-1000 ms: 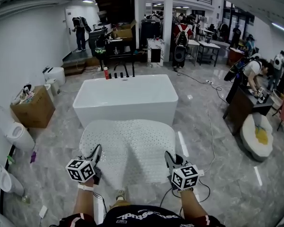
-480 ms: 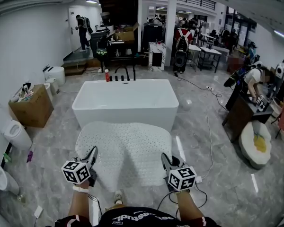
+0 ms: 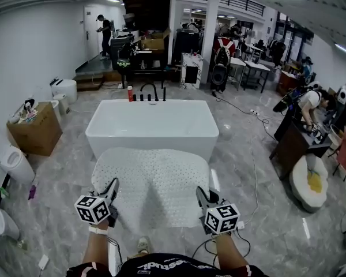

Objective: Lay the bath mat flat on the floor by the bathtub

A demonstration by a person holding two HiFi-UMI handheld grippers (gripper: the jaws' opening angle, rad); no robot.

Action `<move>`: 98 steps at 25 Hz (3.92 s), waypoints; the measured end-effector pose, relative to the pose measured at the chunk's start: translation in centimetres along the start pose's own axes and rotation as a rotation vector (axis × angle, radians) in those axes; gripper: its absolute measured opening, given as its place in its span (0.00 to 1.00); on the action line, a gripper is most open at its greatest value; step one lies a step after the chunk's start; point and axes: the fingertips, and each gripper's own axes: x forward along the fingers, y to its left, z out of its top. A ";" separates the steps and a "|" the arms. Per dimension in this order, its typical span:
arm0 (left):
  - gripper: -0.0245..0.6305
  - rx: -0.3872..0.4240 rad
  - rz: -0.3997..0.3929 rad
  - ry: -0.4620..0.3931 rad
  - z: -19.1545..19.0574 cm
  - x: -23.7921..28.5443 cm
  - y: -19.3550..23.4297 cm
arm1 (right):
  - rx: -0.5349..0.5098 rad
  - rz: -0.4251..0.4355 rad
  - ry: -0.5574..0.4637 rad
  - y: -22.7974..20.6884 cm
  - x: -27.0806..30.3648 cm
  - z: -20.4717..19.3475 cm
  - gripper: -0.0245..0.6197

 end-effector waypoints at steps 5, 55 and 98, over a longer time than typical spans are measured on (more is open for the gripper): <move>0.07 -0.019 -0.012 -0.001 0.7 2.5 2.5 | -0.005 -0.017 0.014 -0.4 3.2 0.8 0.11; 0.07 -0.128 -0.113 0.003 4.0 13.6 26.3 | -0.059 -0.103 0.105 7.5 27.1 3.4 0.11; 0.08 -0.058 -0.110 -0.001 6.8 23.4 26.7 | -0.017 -0.126 0.093 -2.9 33.8 5.0 0.11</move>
